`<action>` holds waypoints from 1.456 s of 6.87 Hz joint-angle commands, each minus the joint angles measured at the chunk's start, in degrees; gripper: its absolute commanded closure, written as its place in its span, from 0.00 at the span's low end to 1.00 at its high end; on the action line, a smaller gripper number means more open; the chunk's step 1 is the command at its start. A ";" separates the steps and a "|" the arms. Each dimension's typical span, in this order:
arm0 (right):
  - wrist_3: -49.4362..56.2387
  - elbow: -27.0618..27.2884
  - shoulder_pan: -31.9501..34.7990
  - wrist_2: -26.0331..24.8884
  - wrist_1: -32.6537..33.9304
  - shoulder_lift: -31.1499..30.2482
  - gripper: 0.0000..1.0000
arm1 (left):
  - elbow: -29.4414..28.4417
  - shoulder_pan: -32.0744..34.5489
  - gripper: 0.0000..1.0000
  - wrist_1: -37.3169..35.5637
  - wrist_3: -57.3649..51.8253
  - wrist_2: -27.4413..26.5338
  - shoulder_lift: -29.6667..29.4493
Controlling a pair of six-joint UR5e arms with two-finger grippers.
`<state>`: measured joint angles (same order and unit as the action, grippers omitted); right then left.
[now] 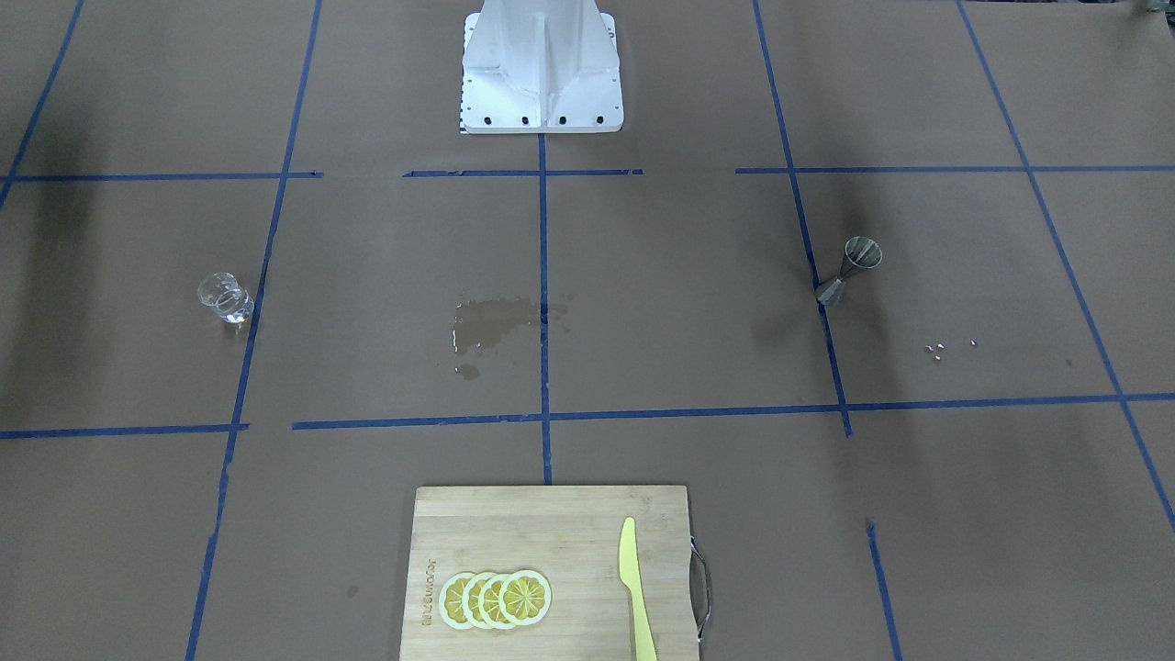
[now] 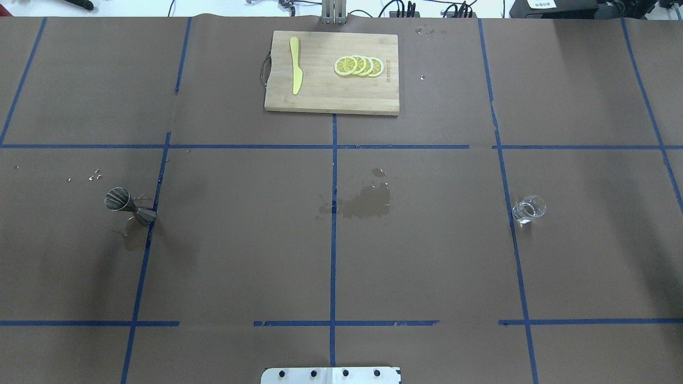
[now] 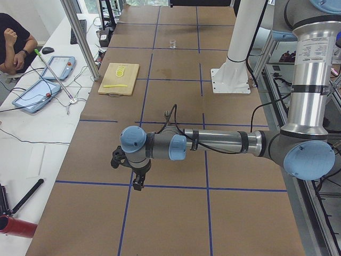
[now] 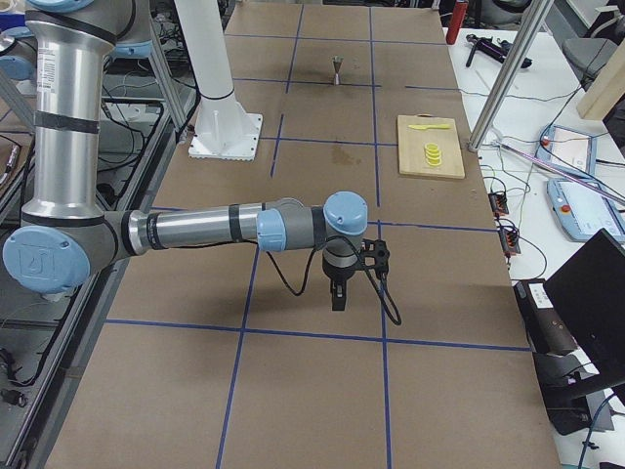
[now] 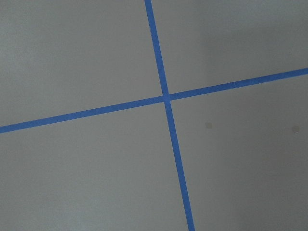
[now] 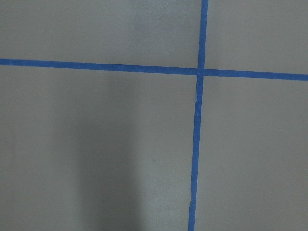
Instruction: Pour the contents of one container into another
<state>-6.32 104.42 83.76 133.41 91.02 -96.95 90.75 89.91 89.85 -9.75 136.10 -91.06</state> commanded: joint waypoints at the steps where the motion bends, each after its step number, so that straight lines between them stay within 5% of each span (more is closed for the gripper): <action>1: -0.01 0.00 -0.09 0.01 -0.05 0.00 0.00 | 0.74 -0.09 0.00 -0.03 0.00 0.13 0.00; 10: -0.27 0.26 -0.26 0.88 -0.14 0.35 0.00 | 7.76 -0.96 0.00 3.21 2.01 2.31 0.27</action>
<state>-6.51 104.51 83.55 133.73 90.94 -96.75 96.42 89.20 92.13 -8.94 137.13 -90.66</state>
